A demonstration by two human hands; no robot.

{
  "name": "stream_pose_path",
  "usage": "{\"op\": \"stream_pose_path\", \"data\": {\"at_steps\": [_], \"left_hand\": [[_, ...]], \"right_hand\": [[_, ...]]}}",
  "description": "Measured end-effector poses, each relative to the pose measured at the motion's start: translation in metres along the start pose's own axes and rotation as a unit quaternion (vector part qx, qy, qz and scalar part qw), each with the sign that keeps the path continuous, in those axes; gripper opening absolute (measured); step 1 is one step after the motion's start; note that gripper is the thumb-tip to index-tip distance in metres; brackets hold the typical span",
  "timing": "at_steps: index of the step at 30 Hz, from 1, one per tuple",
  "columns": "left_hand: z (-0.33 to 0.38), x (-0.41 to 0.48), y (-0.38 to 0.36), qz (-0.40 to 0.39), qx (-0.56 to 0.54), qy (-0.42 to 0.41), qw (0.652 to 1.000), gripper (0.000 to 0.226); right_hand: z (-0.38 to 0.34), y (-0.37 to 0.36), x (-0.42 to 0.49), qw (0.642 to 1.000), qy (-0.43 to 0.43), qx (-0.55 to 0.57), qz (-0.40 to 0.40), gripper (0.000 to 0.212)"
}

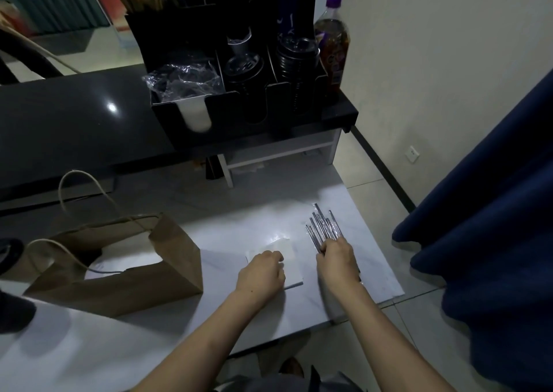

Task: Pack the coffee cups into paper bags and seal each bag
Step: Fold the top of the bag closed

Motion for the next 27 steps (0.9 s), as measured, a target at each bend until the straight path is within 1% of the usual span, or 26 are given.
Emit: {"op": "stream_pose_path", "data": {"at_steps": [3,7,11,13,15,20,24,27], "left_hand": [[-0.001,0.000,-0.001,-0.003,-0.001,-0.003,1.000,0.033],[-0.002,0.001,-0.001,-0.002,-0.008,-0.005,1.000,0.034],[-0.004,0.002,-0.002,-0.011,-0.026,-0.012,1.000,0.036],[-0.006,0.003,-0.001,-0.012,-0.045,-0.014,0.999,0.037],[-0.008,0.005,0.002,-0.009,-0.057,-0.018,0.998,0.036],[-0.011,0.003,0.004,-0.011,-0.061,-0.023,0.998,0.036],[-0.013,0.000,0.003,-0.012,-0.066,-0.026,0.997,0.036],[-0.013,-0.002,0.004,-0.011,-0.063,-0.025,0.998,0.035]], "right_hand": [[-0.002,0.005,0.002,0.999,-0.015,-0.021,-0.020,0.015],[-0.009,0.011,0.003,0.996,-0.030,-0.032,-0.076,0.014],[-0.017,0.019,0.003,0.993,-0.046,-0.026,-0.109,0.008],[-0.019,0.023,0.003,0.992,-0.053,-0.021,-0.109,0.008],[-0.019,0.024,0.004,0.992,-0.061,-0.014,-0.105,0.013],[-0.019,0.022,0.001,0.992,-0.058,-0.022,-0.110,0.007],[-0.018,0.021,-0.002,0.993,-0.053,-0.025,-0.102,0.016],[-0.021,0.023,-0.003,0.993,-0.045,-0.032,-0.104,0.010]]}}
Point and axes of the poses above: each hand's wrist, its own x-axis towards the middle knuckle, its own y-axis out of the back of the hand, z = x × y, the point moved 3 cm from there along x, towards the middle knuckle, and after that the axes turned 11 degrees about -x, right-handed, at the moved point
